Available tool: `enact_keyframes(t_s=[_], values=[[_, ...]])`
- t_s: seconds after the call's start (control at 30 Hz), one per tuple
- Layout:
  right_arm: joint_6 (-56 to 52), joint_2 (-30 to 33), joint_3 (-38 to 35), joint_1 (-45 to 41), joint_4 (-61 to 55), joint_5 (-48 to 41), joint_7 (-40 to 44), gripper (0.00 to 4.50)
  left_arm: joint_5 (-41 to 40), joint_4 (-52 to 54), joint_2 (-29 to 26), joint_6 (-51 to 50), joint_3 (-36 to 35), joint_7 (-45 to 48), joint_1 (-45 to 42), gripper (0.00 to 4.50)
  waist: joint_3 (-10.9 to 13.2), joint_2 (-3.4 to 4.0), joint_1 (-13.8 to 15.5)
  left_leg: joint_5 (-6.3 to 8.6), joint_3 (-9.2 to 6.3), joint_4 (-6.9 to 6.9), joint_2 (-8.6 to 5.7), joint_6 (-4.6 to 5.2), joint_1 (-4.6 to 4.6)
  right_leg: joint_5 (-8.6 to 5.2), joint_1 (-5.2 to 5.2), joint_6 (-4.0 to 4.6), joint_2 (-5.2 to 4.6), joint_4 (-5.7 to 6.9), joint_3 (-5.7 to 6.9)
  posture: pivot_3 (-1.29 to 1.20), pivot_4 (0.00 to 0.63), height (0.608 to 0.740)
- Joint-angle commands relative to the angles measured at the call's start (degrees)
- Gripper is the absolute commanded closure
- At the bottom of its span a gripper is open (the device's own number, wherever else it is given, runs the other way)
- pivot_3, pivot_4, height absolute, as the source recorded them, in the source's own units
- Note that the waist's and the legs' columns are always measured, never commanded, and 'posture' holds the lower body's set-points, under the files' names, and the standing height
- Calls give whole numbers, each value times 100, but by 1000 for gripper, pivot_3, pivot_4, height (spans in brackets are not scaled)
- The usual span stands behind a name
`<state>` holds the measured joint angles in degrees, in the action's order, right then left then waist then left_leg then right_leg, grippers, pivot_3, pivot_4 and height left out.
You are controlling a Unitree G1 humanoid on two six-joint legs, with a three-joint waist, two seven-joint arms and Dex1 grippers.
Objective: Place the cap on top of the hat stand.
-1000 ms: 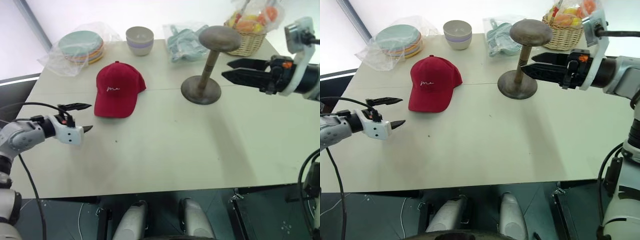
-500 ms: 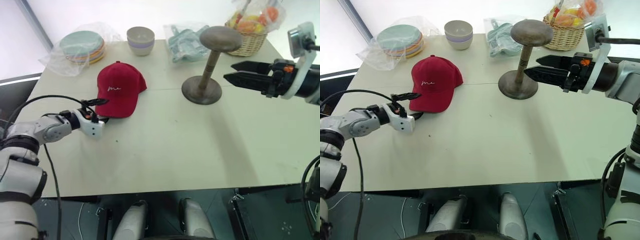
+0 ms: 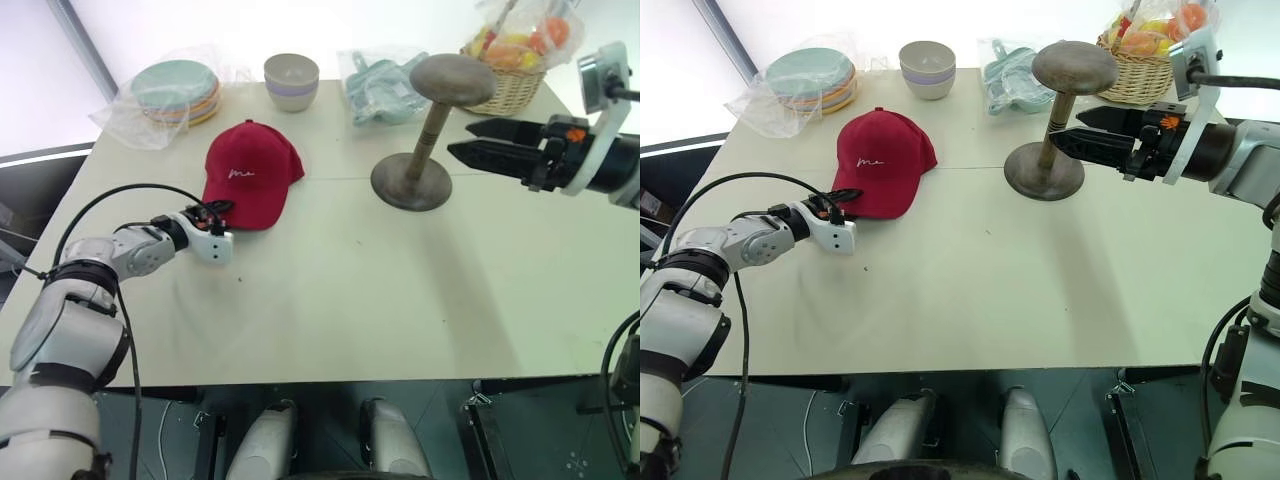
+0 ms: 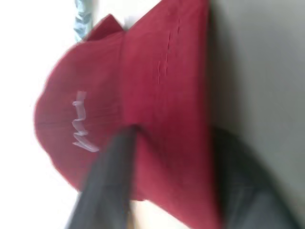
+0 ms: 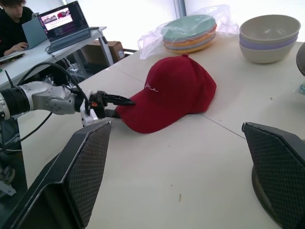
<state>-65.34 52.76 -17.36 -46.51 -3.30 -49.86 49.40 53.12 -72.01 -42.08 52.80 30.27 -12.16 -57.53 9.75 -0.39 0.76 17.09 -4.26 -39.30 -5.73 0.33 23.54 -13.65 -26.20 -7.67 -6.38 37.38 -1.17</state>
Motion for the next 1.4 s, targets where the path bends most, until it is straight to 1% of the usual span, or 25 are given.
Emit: enact_keyframes(t_s=[0.03, 0.2, 0.27, 0.3, 0.37, 0.43, 0.5, 0.57, 0.63, 0.77, 0.87, 0.97, 1.07, 1.27, 1.4], values=[[175, -11, -107, -103, -167, -61, -28, 0, -56, 110, 3, 97, 77, -138, -144, 4424, -1, -2, 14, 0, 0, 0, 0, 0, 0, 0, 2, 0, -1, -1, 1, 0, 150, 740], [213, -15, -82, -109, -165, -66, -56, 0, -188, 226, 72, 116, 69, -264, -186, 4470, -2, -3, 0, 0, -4, 0, -10, 1, 0, 0, 3, 0, -8, 0, 3, 0, 150, 740], [226, -7, -76, -111, -171, -59, -73, 0, -259, 464, 129, -211, -62, -551, -223, 4470, -2, -3, 8, 0, -5, 0, -10, 1, 0, 0, 2, 0, -8, 0, 4, 0, 150, 740], [250, 31, -78, -98, -170, -33, -63, 0, -96, 775, 107, -647, -85, -921, -234, 4470, -1, -3, 12, 0, -5, 0, -11, 1, 0, 0, 3, 0, -8, 0, 4, 0, 150, 740], [362, 191, -122, -68, -57, 88, 1, 0, -200, 1483, 7, -1010, -379, -1120, -314, 4470, 3, -10, 9, -1, -7, 0, -14, 2, 1, 0, 3, -1, -10, 0, 3, 0, 150, 740], [522, 352, -187, -93, 211, 237, 57, 0, -489, 2168, -20, -1365, -725, -889, -440, 4470, 4, -12, 9, -1, -11, -2, -15, 2, 17, 1, -13, -3, -10, 0, 4, 0, 150, 740], [762, 541, -163, -164, 534, 443, 176, 0, -741, 2931, 84, -1726, -1024, -450, -670, 4470, 4, -12, 5, -1, -14, -9, -15, 2, 33, 1, -23, -3, -11, -1, 8, 0, 150, 740], [1078, 742, -82, -267, 910, 696, 343, 0, -939, 3620, 313, -2132, -1233, -45, -913, 4470, 4, -12, 1, -1, -16, -19, -17, 3, 50, 2, -31, -4, -12, -3, 12, 0, 150, 740], [1431, 931, -11, -438, 1376, 985, 494, 0, -961, 4199, 633, -2741, -1355, 267, -1093, 4470, 3, -10, 3, 0, -16, -20, -23, 5, 52, 2, -30, -5, -18, -7, 13, 0, 150, 740], [2042, 1287, 59, -830, 2322, 1478, 711, 0, -878, 5209, 1591, -4309, -1474, 862, -1220, 4470, 2, -8, -5, 1, -15, -23, -30, 11, 51, 4, -23, -14, -23, -14, 14, 0, 150, 740], [2247, 1453, 59, -1000, 2667, 1669, 831, 0, -761, 5657, 2190, -5001, -1350, 1157, -1201, 4470, 3, -7, -22, 1, -14, -23, -28, 10, 50, 4, -24, -15, -20, -13, 14, 0, 150, 740], [2272, 1520, 9, -1030, 2720, 1720, 903, 0, -736, 5703, 2661, -5426, -1231, 1334, -1213, 4470, 3, -6, -47, 1, -11, -21, -23, 10, 50, 4, -26, -15, -16, -14, 12, 0, 150, 740], [2233, 1522, -82, -947, 2640, 1737, 868, 0, -683, 5455, 3078, -5578, -1023, 1266, -1273, 4470, 2, -4, -26, 0, -10, -21, -23, 10, 49, 4, -26, -15, -16, -13, 11, 0, 150, 740], [2030, 1400, -181, -863, 2295, 1673, 619, 0, -564, 4585, 3649, -5567, -547, 937, -1390, 4470, 2, -5, 17, 0, -11, -29, -28, 10, 50, 5, -24, -16, -22, -13, 10, 0, 150, 740], [1929, 1396, -293, -715, 2126, 1646, 535, 0, -476, 4370, 3927, -5569, -284, 844, -1348, 4470, 3, -6, 18, 1, -11, -29, -31, 10, 51, 6, -24, -18, -27, -13, 10, 0, 150, 740]])
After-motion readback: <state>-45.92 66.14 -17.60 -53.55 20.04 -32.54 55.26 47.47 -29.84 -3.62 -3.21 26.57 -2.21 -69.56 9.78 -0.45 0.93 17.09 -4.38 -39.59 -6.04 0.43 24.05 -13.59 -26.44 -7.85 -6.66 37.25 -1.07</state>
